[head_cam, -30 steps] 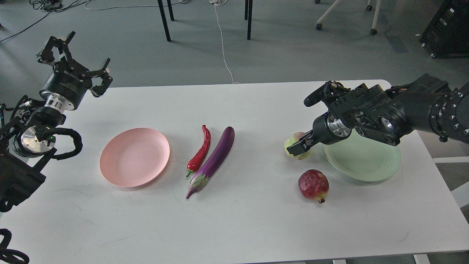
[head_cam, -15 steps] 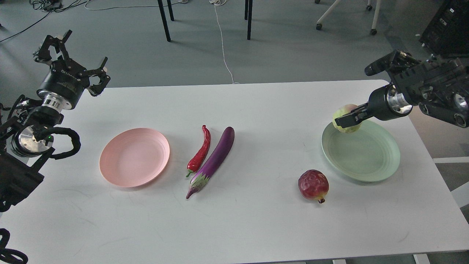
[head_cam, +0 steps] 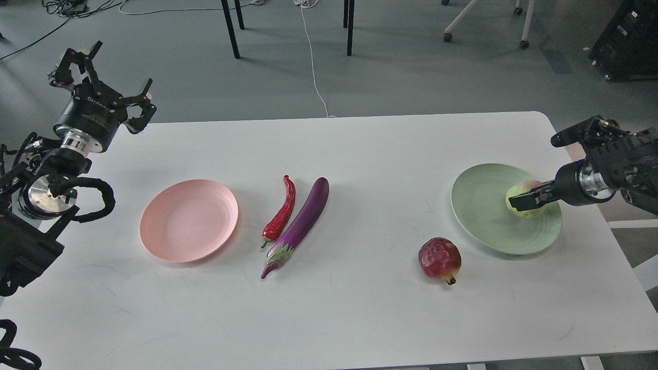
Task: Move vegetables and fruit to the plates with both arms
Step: 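Place the pale green fruit on the green plate and release, then lower the right gripper onto the red apple and grasp it, then carry the red apple onto the green plate and release, then raise the right gripper away from the green plate, then reach the left gripper down to the purple eggplant and grasp it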
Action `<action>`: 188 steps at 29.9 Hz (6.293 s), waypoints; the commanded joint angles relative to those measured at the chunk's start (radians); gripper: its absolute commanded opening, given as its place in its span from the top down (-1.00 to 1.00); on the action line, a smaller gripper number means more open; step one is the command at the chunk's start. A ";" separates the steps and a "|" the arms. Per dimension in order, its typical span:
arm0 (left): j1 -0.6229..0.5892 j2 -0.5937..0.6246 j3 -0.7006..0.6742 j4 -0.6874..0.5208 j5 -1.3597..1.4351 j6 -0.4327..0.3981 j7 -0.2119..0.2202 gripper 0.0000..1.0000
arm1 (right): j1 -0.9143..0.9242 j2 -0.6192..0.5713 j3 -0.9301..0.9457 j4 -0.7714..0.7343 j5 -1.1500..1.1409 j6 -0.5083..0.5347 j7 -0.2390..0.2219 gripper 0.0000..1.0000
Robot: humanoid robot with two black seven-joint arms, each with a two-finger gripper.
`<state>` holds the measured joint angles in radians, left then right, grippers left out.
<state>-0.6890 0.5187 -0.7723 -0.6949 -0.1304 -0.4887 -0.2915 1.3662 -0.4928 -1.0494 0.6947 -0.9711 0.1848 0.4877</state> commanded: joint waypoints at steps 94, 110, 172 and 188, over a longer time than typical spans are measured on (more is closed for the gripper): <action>0.023 0.014 0.002 0.032 -0.001 0.000 -0.002 -0.96 | 0.206 0.010 -0.121 0.270 -0.104 -0.045 0.001 -0.49; 0.008 0.014 0.005 0.023 0.000 0.000 0.005 -0.96 | 0.228 -0.056 0.173 0.253 -0.005 -0.054 0.001 -0.94; -0.080 -0.160 0.501 -0.525 2.164 0.134 0.262 -0.66 | -0.803 -0.196 1.780 0.295 0.979 0.160 0.001 -0.97; -0.050 -0.197 0.499 -0.488 2.207 0.173 0.258 0.01 | -0.802 -0.197 1.790 0.287 0.976 0.160 0.001 -0.97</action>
<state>-0.7401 0.3285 -0.2732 -1.1819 2.0770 -0.3171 -0.0316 0.5644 -0.6902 0.7409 0.9817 0.0046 0.3449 0.4887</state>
